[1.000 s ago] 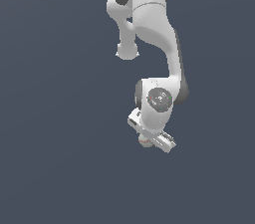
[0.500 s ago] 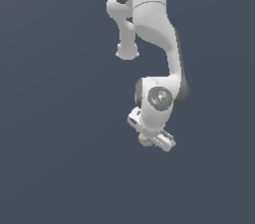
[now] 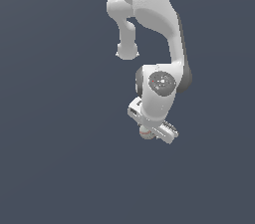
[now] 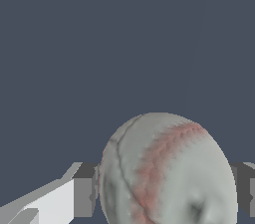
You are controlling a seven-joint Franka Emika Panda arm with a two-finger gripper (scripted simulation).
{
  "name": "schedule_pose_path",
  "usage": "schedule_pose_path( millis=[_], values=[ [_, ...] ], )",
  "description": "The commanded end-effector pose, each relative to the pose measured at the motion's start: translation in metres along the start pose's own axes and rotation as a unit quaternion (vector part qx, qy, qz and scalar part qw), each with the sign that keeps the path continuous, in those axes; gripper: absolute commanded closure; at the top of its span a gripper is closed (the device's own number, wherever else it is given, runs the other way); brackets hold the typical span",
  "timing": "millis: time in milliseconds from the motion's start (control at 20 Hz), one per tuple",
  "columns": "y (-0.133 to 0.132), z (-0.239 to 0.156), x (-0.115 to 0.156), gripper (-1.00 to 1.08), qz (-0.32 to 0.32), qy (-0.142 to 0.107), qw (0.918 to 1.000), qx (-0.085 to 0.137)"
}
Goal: Pick up the object and move it to a goal position.
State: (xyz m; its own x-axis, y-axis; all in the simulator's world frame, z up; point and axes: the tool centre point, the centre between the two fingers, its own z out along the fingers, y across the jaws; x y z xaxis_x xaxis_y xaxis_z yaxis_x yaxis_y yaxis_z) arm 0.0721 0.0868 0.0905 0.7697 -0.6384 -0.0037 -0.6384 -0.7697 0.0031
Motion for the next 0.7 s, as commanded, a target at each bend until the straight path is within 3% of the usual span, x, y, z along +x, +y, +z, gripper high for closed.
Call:
schedule_pose_path(
  millis=[0,650],
  values=[
    [0.004,-0.019,-0.005,1.08,0.000,0.001,1.0000,0.001],
    [0.035,-0.146,-0.044,1.08,0.000,0.001,1.0000,0.002]
  ],
)
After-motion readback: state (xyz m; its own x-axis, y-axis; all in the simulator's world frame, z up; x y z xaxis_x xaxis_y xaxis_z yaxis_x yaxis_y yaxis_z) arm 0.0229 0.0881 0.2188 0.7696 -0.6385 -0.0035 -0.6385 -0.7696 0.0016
